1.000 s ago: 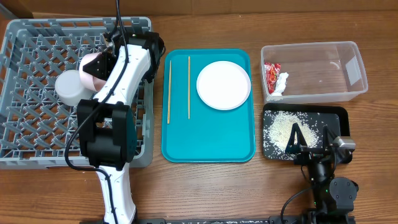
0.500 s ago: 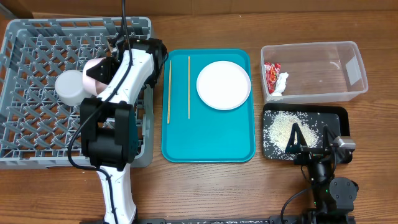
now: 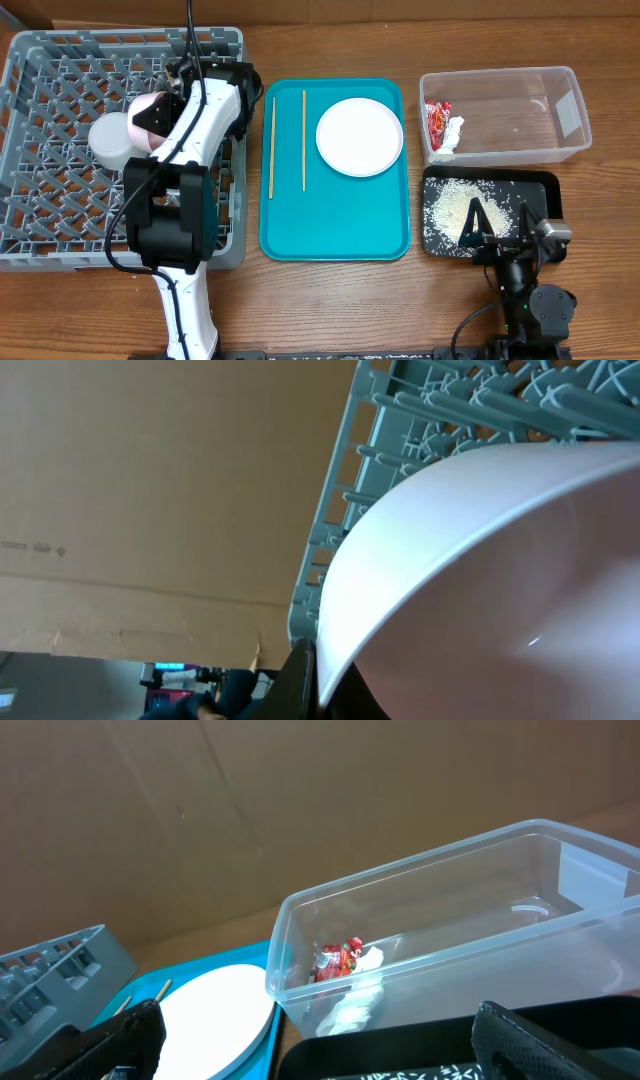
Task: Sort waste into correct bins and load items into the dishwasher
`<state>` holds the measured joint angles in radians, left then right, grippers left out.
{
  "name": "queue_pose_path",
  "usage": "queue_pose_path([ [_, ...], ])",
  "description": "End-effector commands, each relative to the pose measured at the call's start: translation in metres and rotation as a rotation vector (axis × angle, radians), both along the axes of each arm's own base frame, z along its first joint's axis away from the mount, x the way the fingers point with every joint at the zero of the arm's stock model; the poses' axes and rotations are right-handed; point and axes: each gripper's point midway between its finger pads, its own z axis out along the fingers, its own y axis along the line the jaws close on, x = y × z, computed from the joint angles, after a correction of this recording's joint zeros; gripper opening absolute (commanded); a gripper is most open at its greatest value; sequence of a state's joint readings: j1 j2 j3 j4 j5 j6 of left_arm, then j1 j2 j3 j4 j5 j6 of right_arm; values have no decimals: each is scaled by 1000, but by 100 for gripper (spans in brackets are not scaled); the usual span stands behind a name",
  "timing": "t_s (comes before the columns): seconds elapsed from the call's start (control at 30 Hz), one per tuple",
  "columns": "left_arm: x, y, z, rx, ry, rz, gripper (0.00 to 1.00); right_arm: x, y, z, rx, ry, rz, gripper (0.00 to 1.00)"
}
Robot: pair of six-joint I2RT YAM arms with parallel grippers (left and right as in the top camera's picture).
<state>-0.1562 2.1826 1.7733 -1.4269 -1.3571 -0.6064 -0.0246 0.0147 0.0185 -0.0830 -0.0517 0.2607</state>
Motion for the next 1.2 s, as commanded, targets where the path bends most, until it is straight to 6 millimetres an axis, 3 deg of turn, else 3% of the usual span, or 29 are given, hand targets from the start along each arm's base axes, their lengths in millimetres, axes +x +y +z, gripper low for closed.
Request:
queue_pose_path([
  [0.0,-8,1,-22,-103,9,47,4,0,-2,-1,1,-6,-9,100],
  [0.13,-3,-11,-24,-118,-11,22,4,0,-2,-1,1,-6,-10,100],
  [0.23,1,-26,-25,-119,-9,-15,10,0,-2,-1,1,-6,-9,100],
  [0.43,6,-65,-23,-105,5,-113,38,0,-2,-1,1,-6,-9,100],
  [0.5,6,-74,-18,-79,23,-144,91,0,-2,-1,1,-6,-9,100],
  [0.53,6,-77,-14,-65,30,-156,100,0,-2,-1,1,-6,-9,100],
  [0.77,5,-94,20,-235,-55,-123,100,0,-2,-1,1,-6,-10,100],
  [0.83,10,-105,46,-379,-153,-119,100,0,-2,-1,1,-6,-9,100],
  [0.9,14,-115,61,-477,-172,-149,100,0,-2,-1,1,-6,-9,100],
  [0.93,20,-128,70,-574,-206,-182,100,0,-2,-1,1,-6,-9,100],
  [1.0,21,-155,68,-760,-163,-232,100,0,-2,-1,1,-6,-9,100],
  [1.1,11,-236,49,-1289,-40,-298,100,0,-2,-1,1,-6,-9,100],
  [1.17,10,-269,42,-1476,-3,-315,89,0,-2,-2,1,-5,-10,100],
])
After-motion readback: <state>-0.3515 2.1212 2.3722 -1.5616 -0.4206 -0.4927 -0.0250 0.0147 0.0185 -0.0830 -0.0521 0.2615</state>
